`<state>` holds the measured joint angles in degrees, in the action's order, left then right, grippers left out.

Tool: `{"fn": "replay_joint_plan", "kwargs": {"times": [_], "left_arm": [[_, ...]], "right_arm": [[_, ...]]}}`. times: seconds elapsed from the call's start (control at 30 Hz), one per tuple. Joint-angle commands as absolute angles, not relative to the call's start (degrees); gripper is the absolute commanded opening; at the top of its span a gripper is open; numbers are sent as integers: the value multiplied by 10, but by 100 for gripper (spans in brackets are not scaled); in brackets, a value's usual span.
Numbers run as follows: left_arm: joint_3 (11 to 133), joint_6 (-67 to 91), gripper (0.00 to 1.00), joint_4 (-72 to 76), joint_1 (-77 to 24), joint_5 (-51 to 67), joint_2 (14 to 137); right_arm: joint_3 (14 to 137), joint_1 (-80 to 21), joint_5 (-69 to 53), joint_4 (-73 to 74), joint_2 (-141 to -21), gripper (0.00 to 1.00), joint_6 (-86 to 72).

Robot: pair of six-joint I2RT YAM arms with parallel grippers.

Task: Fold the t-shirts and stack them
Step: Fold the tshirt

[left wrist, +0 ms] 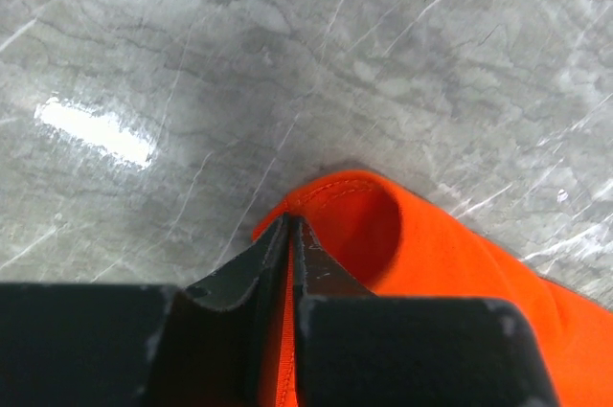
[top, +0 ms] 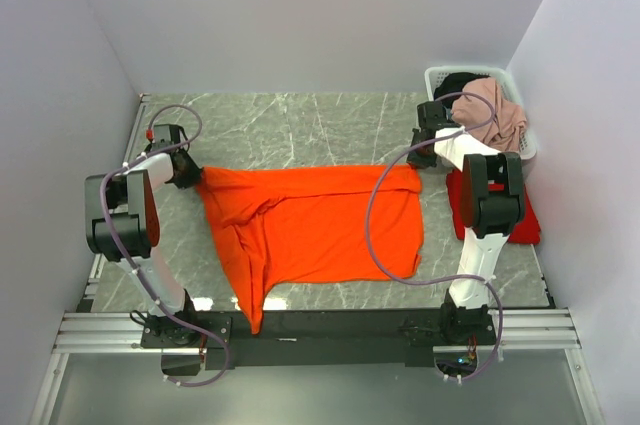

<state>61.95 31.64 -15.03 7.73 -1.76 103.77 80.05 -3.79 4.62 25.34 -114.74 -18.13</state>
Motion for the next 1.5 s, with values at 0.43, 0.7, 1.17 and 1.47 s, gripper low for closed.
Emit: {"fn": "replay_joint_plan", "kwargs": {"times": [0.43, 0.7, 1.17, 1.47], "left_arm": [[540, 401, 42, -114, 79, 35, 904], [544, 403, 43, -110, 68, 75, 940], [582, 382, 1, -148, 62, 13, 978], [641, 341, 1, -217, 66, -33, 993]], "right_arm": [[834, -32, 53, 252, -1160, 0, -166], [840, -31, 50, 254, -1161, 0, -166], [839, -31, 71, 255, -1160, 0, -158], [858, -29, 79, 259, -1167, 0, -153]]}}
